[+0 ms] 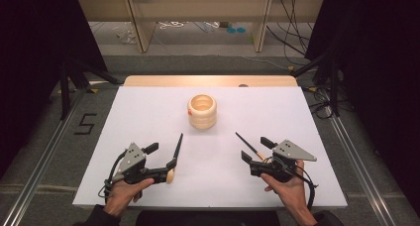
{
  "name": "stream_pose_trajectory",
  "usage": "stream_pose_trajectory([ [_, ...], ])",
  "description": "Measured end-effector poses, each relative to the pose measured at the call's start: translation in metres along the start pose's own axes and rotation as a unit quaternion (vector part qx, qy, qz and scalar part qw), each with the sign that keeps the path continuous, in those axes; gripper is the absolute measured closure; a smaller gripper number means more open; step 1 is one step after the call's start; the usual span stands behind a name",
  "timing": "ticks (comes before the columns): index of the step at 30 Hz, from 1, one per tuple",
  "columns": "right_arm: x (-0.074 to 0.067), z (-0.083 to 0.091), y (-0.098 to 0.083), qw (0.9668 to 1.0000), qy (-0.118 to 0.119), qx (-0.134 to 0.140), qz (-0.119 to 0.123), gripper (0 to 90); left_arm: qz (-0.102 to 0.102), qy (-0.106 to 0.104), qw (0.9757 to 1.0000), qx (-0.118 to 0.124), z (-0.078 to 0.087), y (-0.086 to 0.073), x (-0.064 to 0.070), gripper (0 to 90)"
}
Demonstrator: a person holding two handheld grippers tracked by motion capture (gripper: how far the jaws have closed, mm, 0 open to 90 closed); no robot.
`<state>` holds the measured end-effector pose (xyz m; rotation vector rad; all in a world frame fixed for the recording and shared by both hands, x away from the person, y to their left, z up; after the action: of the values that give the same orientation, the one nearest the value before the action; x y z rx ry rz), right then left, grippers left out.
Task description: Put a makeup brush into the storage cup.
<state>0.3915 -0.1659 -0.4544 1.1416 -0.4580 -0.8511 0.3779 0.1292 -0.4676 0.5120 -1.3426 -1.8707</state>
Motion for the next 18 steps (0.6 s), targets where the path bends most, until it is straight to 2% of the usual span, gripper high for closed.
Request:
stream_pose_trajectory([
  [1, 0.0, 0.0, 0.0, 1.0, 0.0, 0.0, 0.0, 16.0, 0.0, 0.0, 1.0, 0.0, 0.0, 0.0, 0.0, 15.9],
  [2, -0.0004, -0.0004, -0.0003, 1.0, 0.005, -0.001, 0.001, 16.0, -0.012, -0.002, 0.9999, -0.001, -0.0002, 0.0005, -0.0006, 15.9],
  [4, -0.0005, 0.0005, -0.0011, 0.9999, 0.008, -0.009, -0.001, 16.1, -0.012, -0.002, 0.9999, -0.002, -0.0005, 0.0001, -0.0004, 15.9],
  [5, -0.002, -0.0022, -0.0031, 0.9996, 0.023, -0.014, -0.006, 16.2, -0.014, -0.004, 0.9999, -0.003, -0.0005, -0.0001, -0.0002, 15.9],
  [9, -0.0016, -0.0031, -0.0043, 0.9995, 0.023, -0.023, 0.004, 16.5, -0.006, -0.003, 1.0, -0.002, -0.0007, 0.0001, 0.0005, 15.9],
  [11, -0.0011, -0.003, -0.0039, 0.9995, 0.018, -0.024, 0.012, 16.5, -0.012, -0.003, 0.9999, -0.003, -0.0001, 0.0, -0.0004, 15.9],
  [12, 0.0011, -0.005, -0.0022, 0.9994, 0.014, -0.015, 0.028, 16.8, -0.011, -0.002, 0.9999, -0.003, -0.0001, 0.0002, -0.0006, 15.9],
  [18, 0.0067, -0.0076, -0.002, 0.9992, 0.006, -0.023, 0.033, 18.4, -0.009, -0.003, 0.9999, -0.004, -0.0006, 0.0, -0.0002, 15.9],
])
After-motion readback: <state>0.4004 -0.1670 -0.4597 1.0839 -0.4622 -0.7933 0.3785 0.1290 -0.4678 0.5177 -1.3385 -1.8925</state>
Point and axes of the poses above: each handheld gripper's, and its own axes: z roughly backward along the jaws, y roughly out of its top, x roughly to its right, the point moved 8 cm from there along -z, roughly forward along the jaws, and after that the axes turned 5 degrees about -x, right-handed, at the moved point
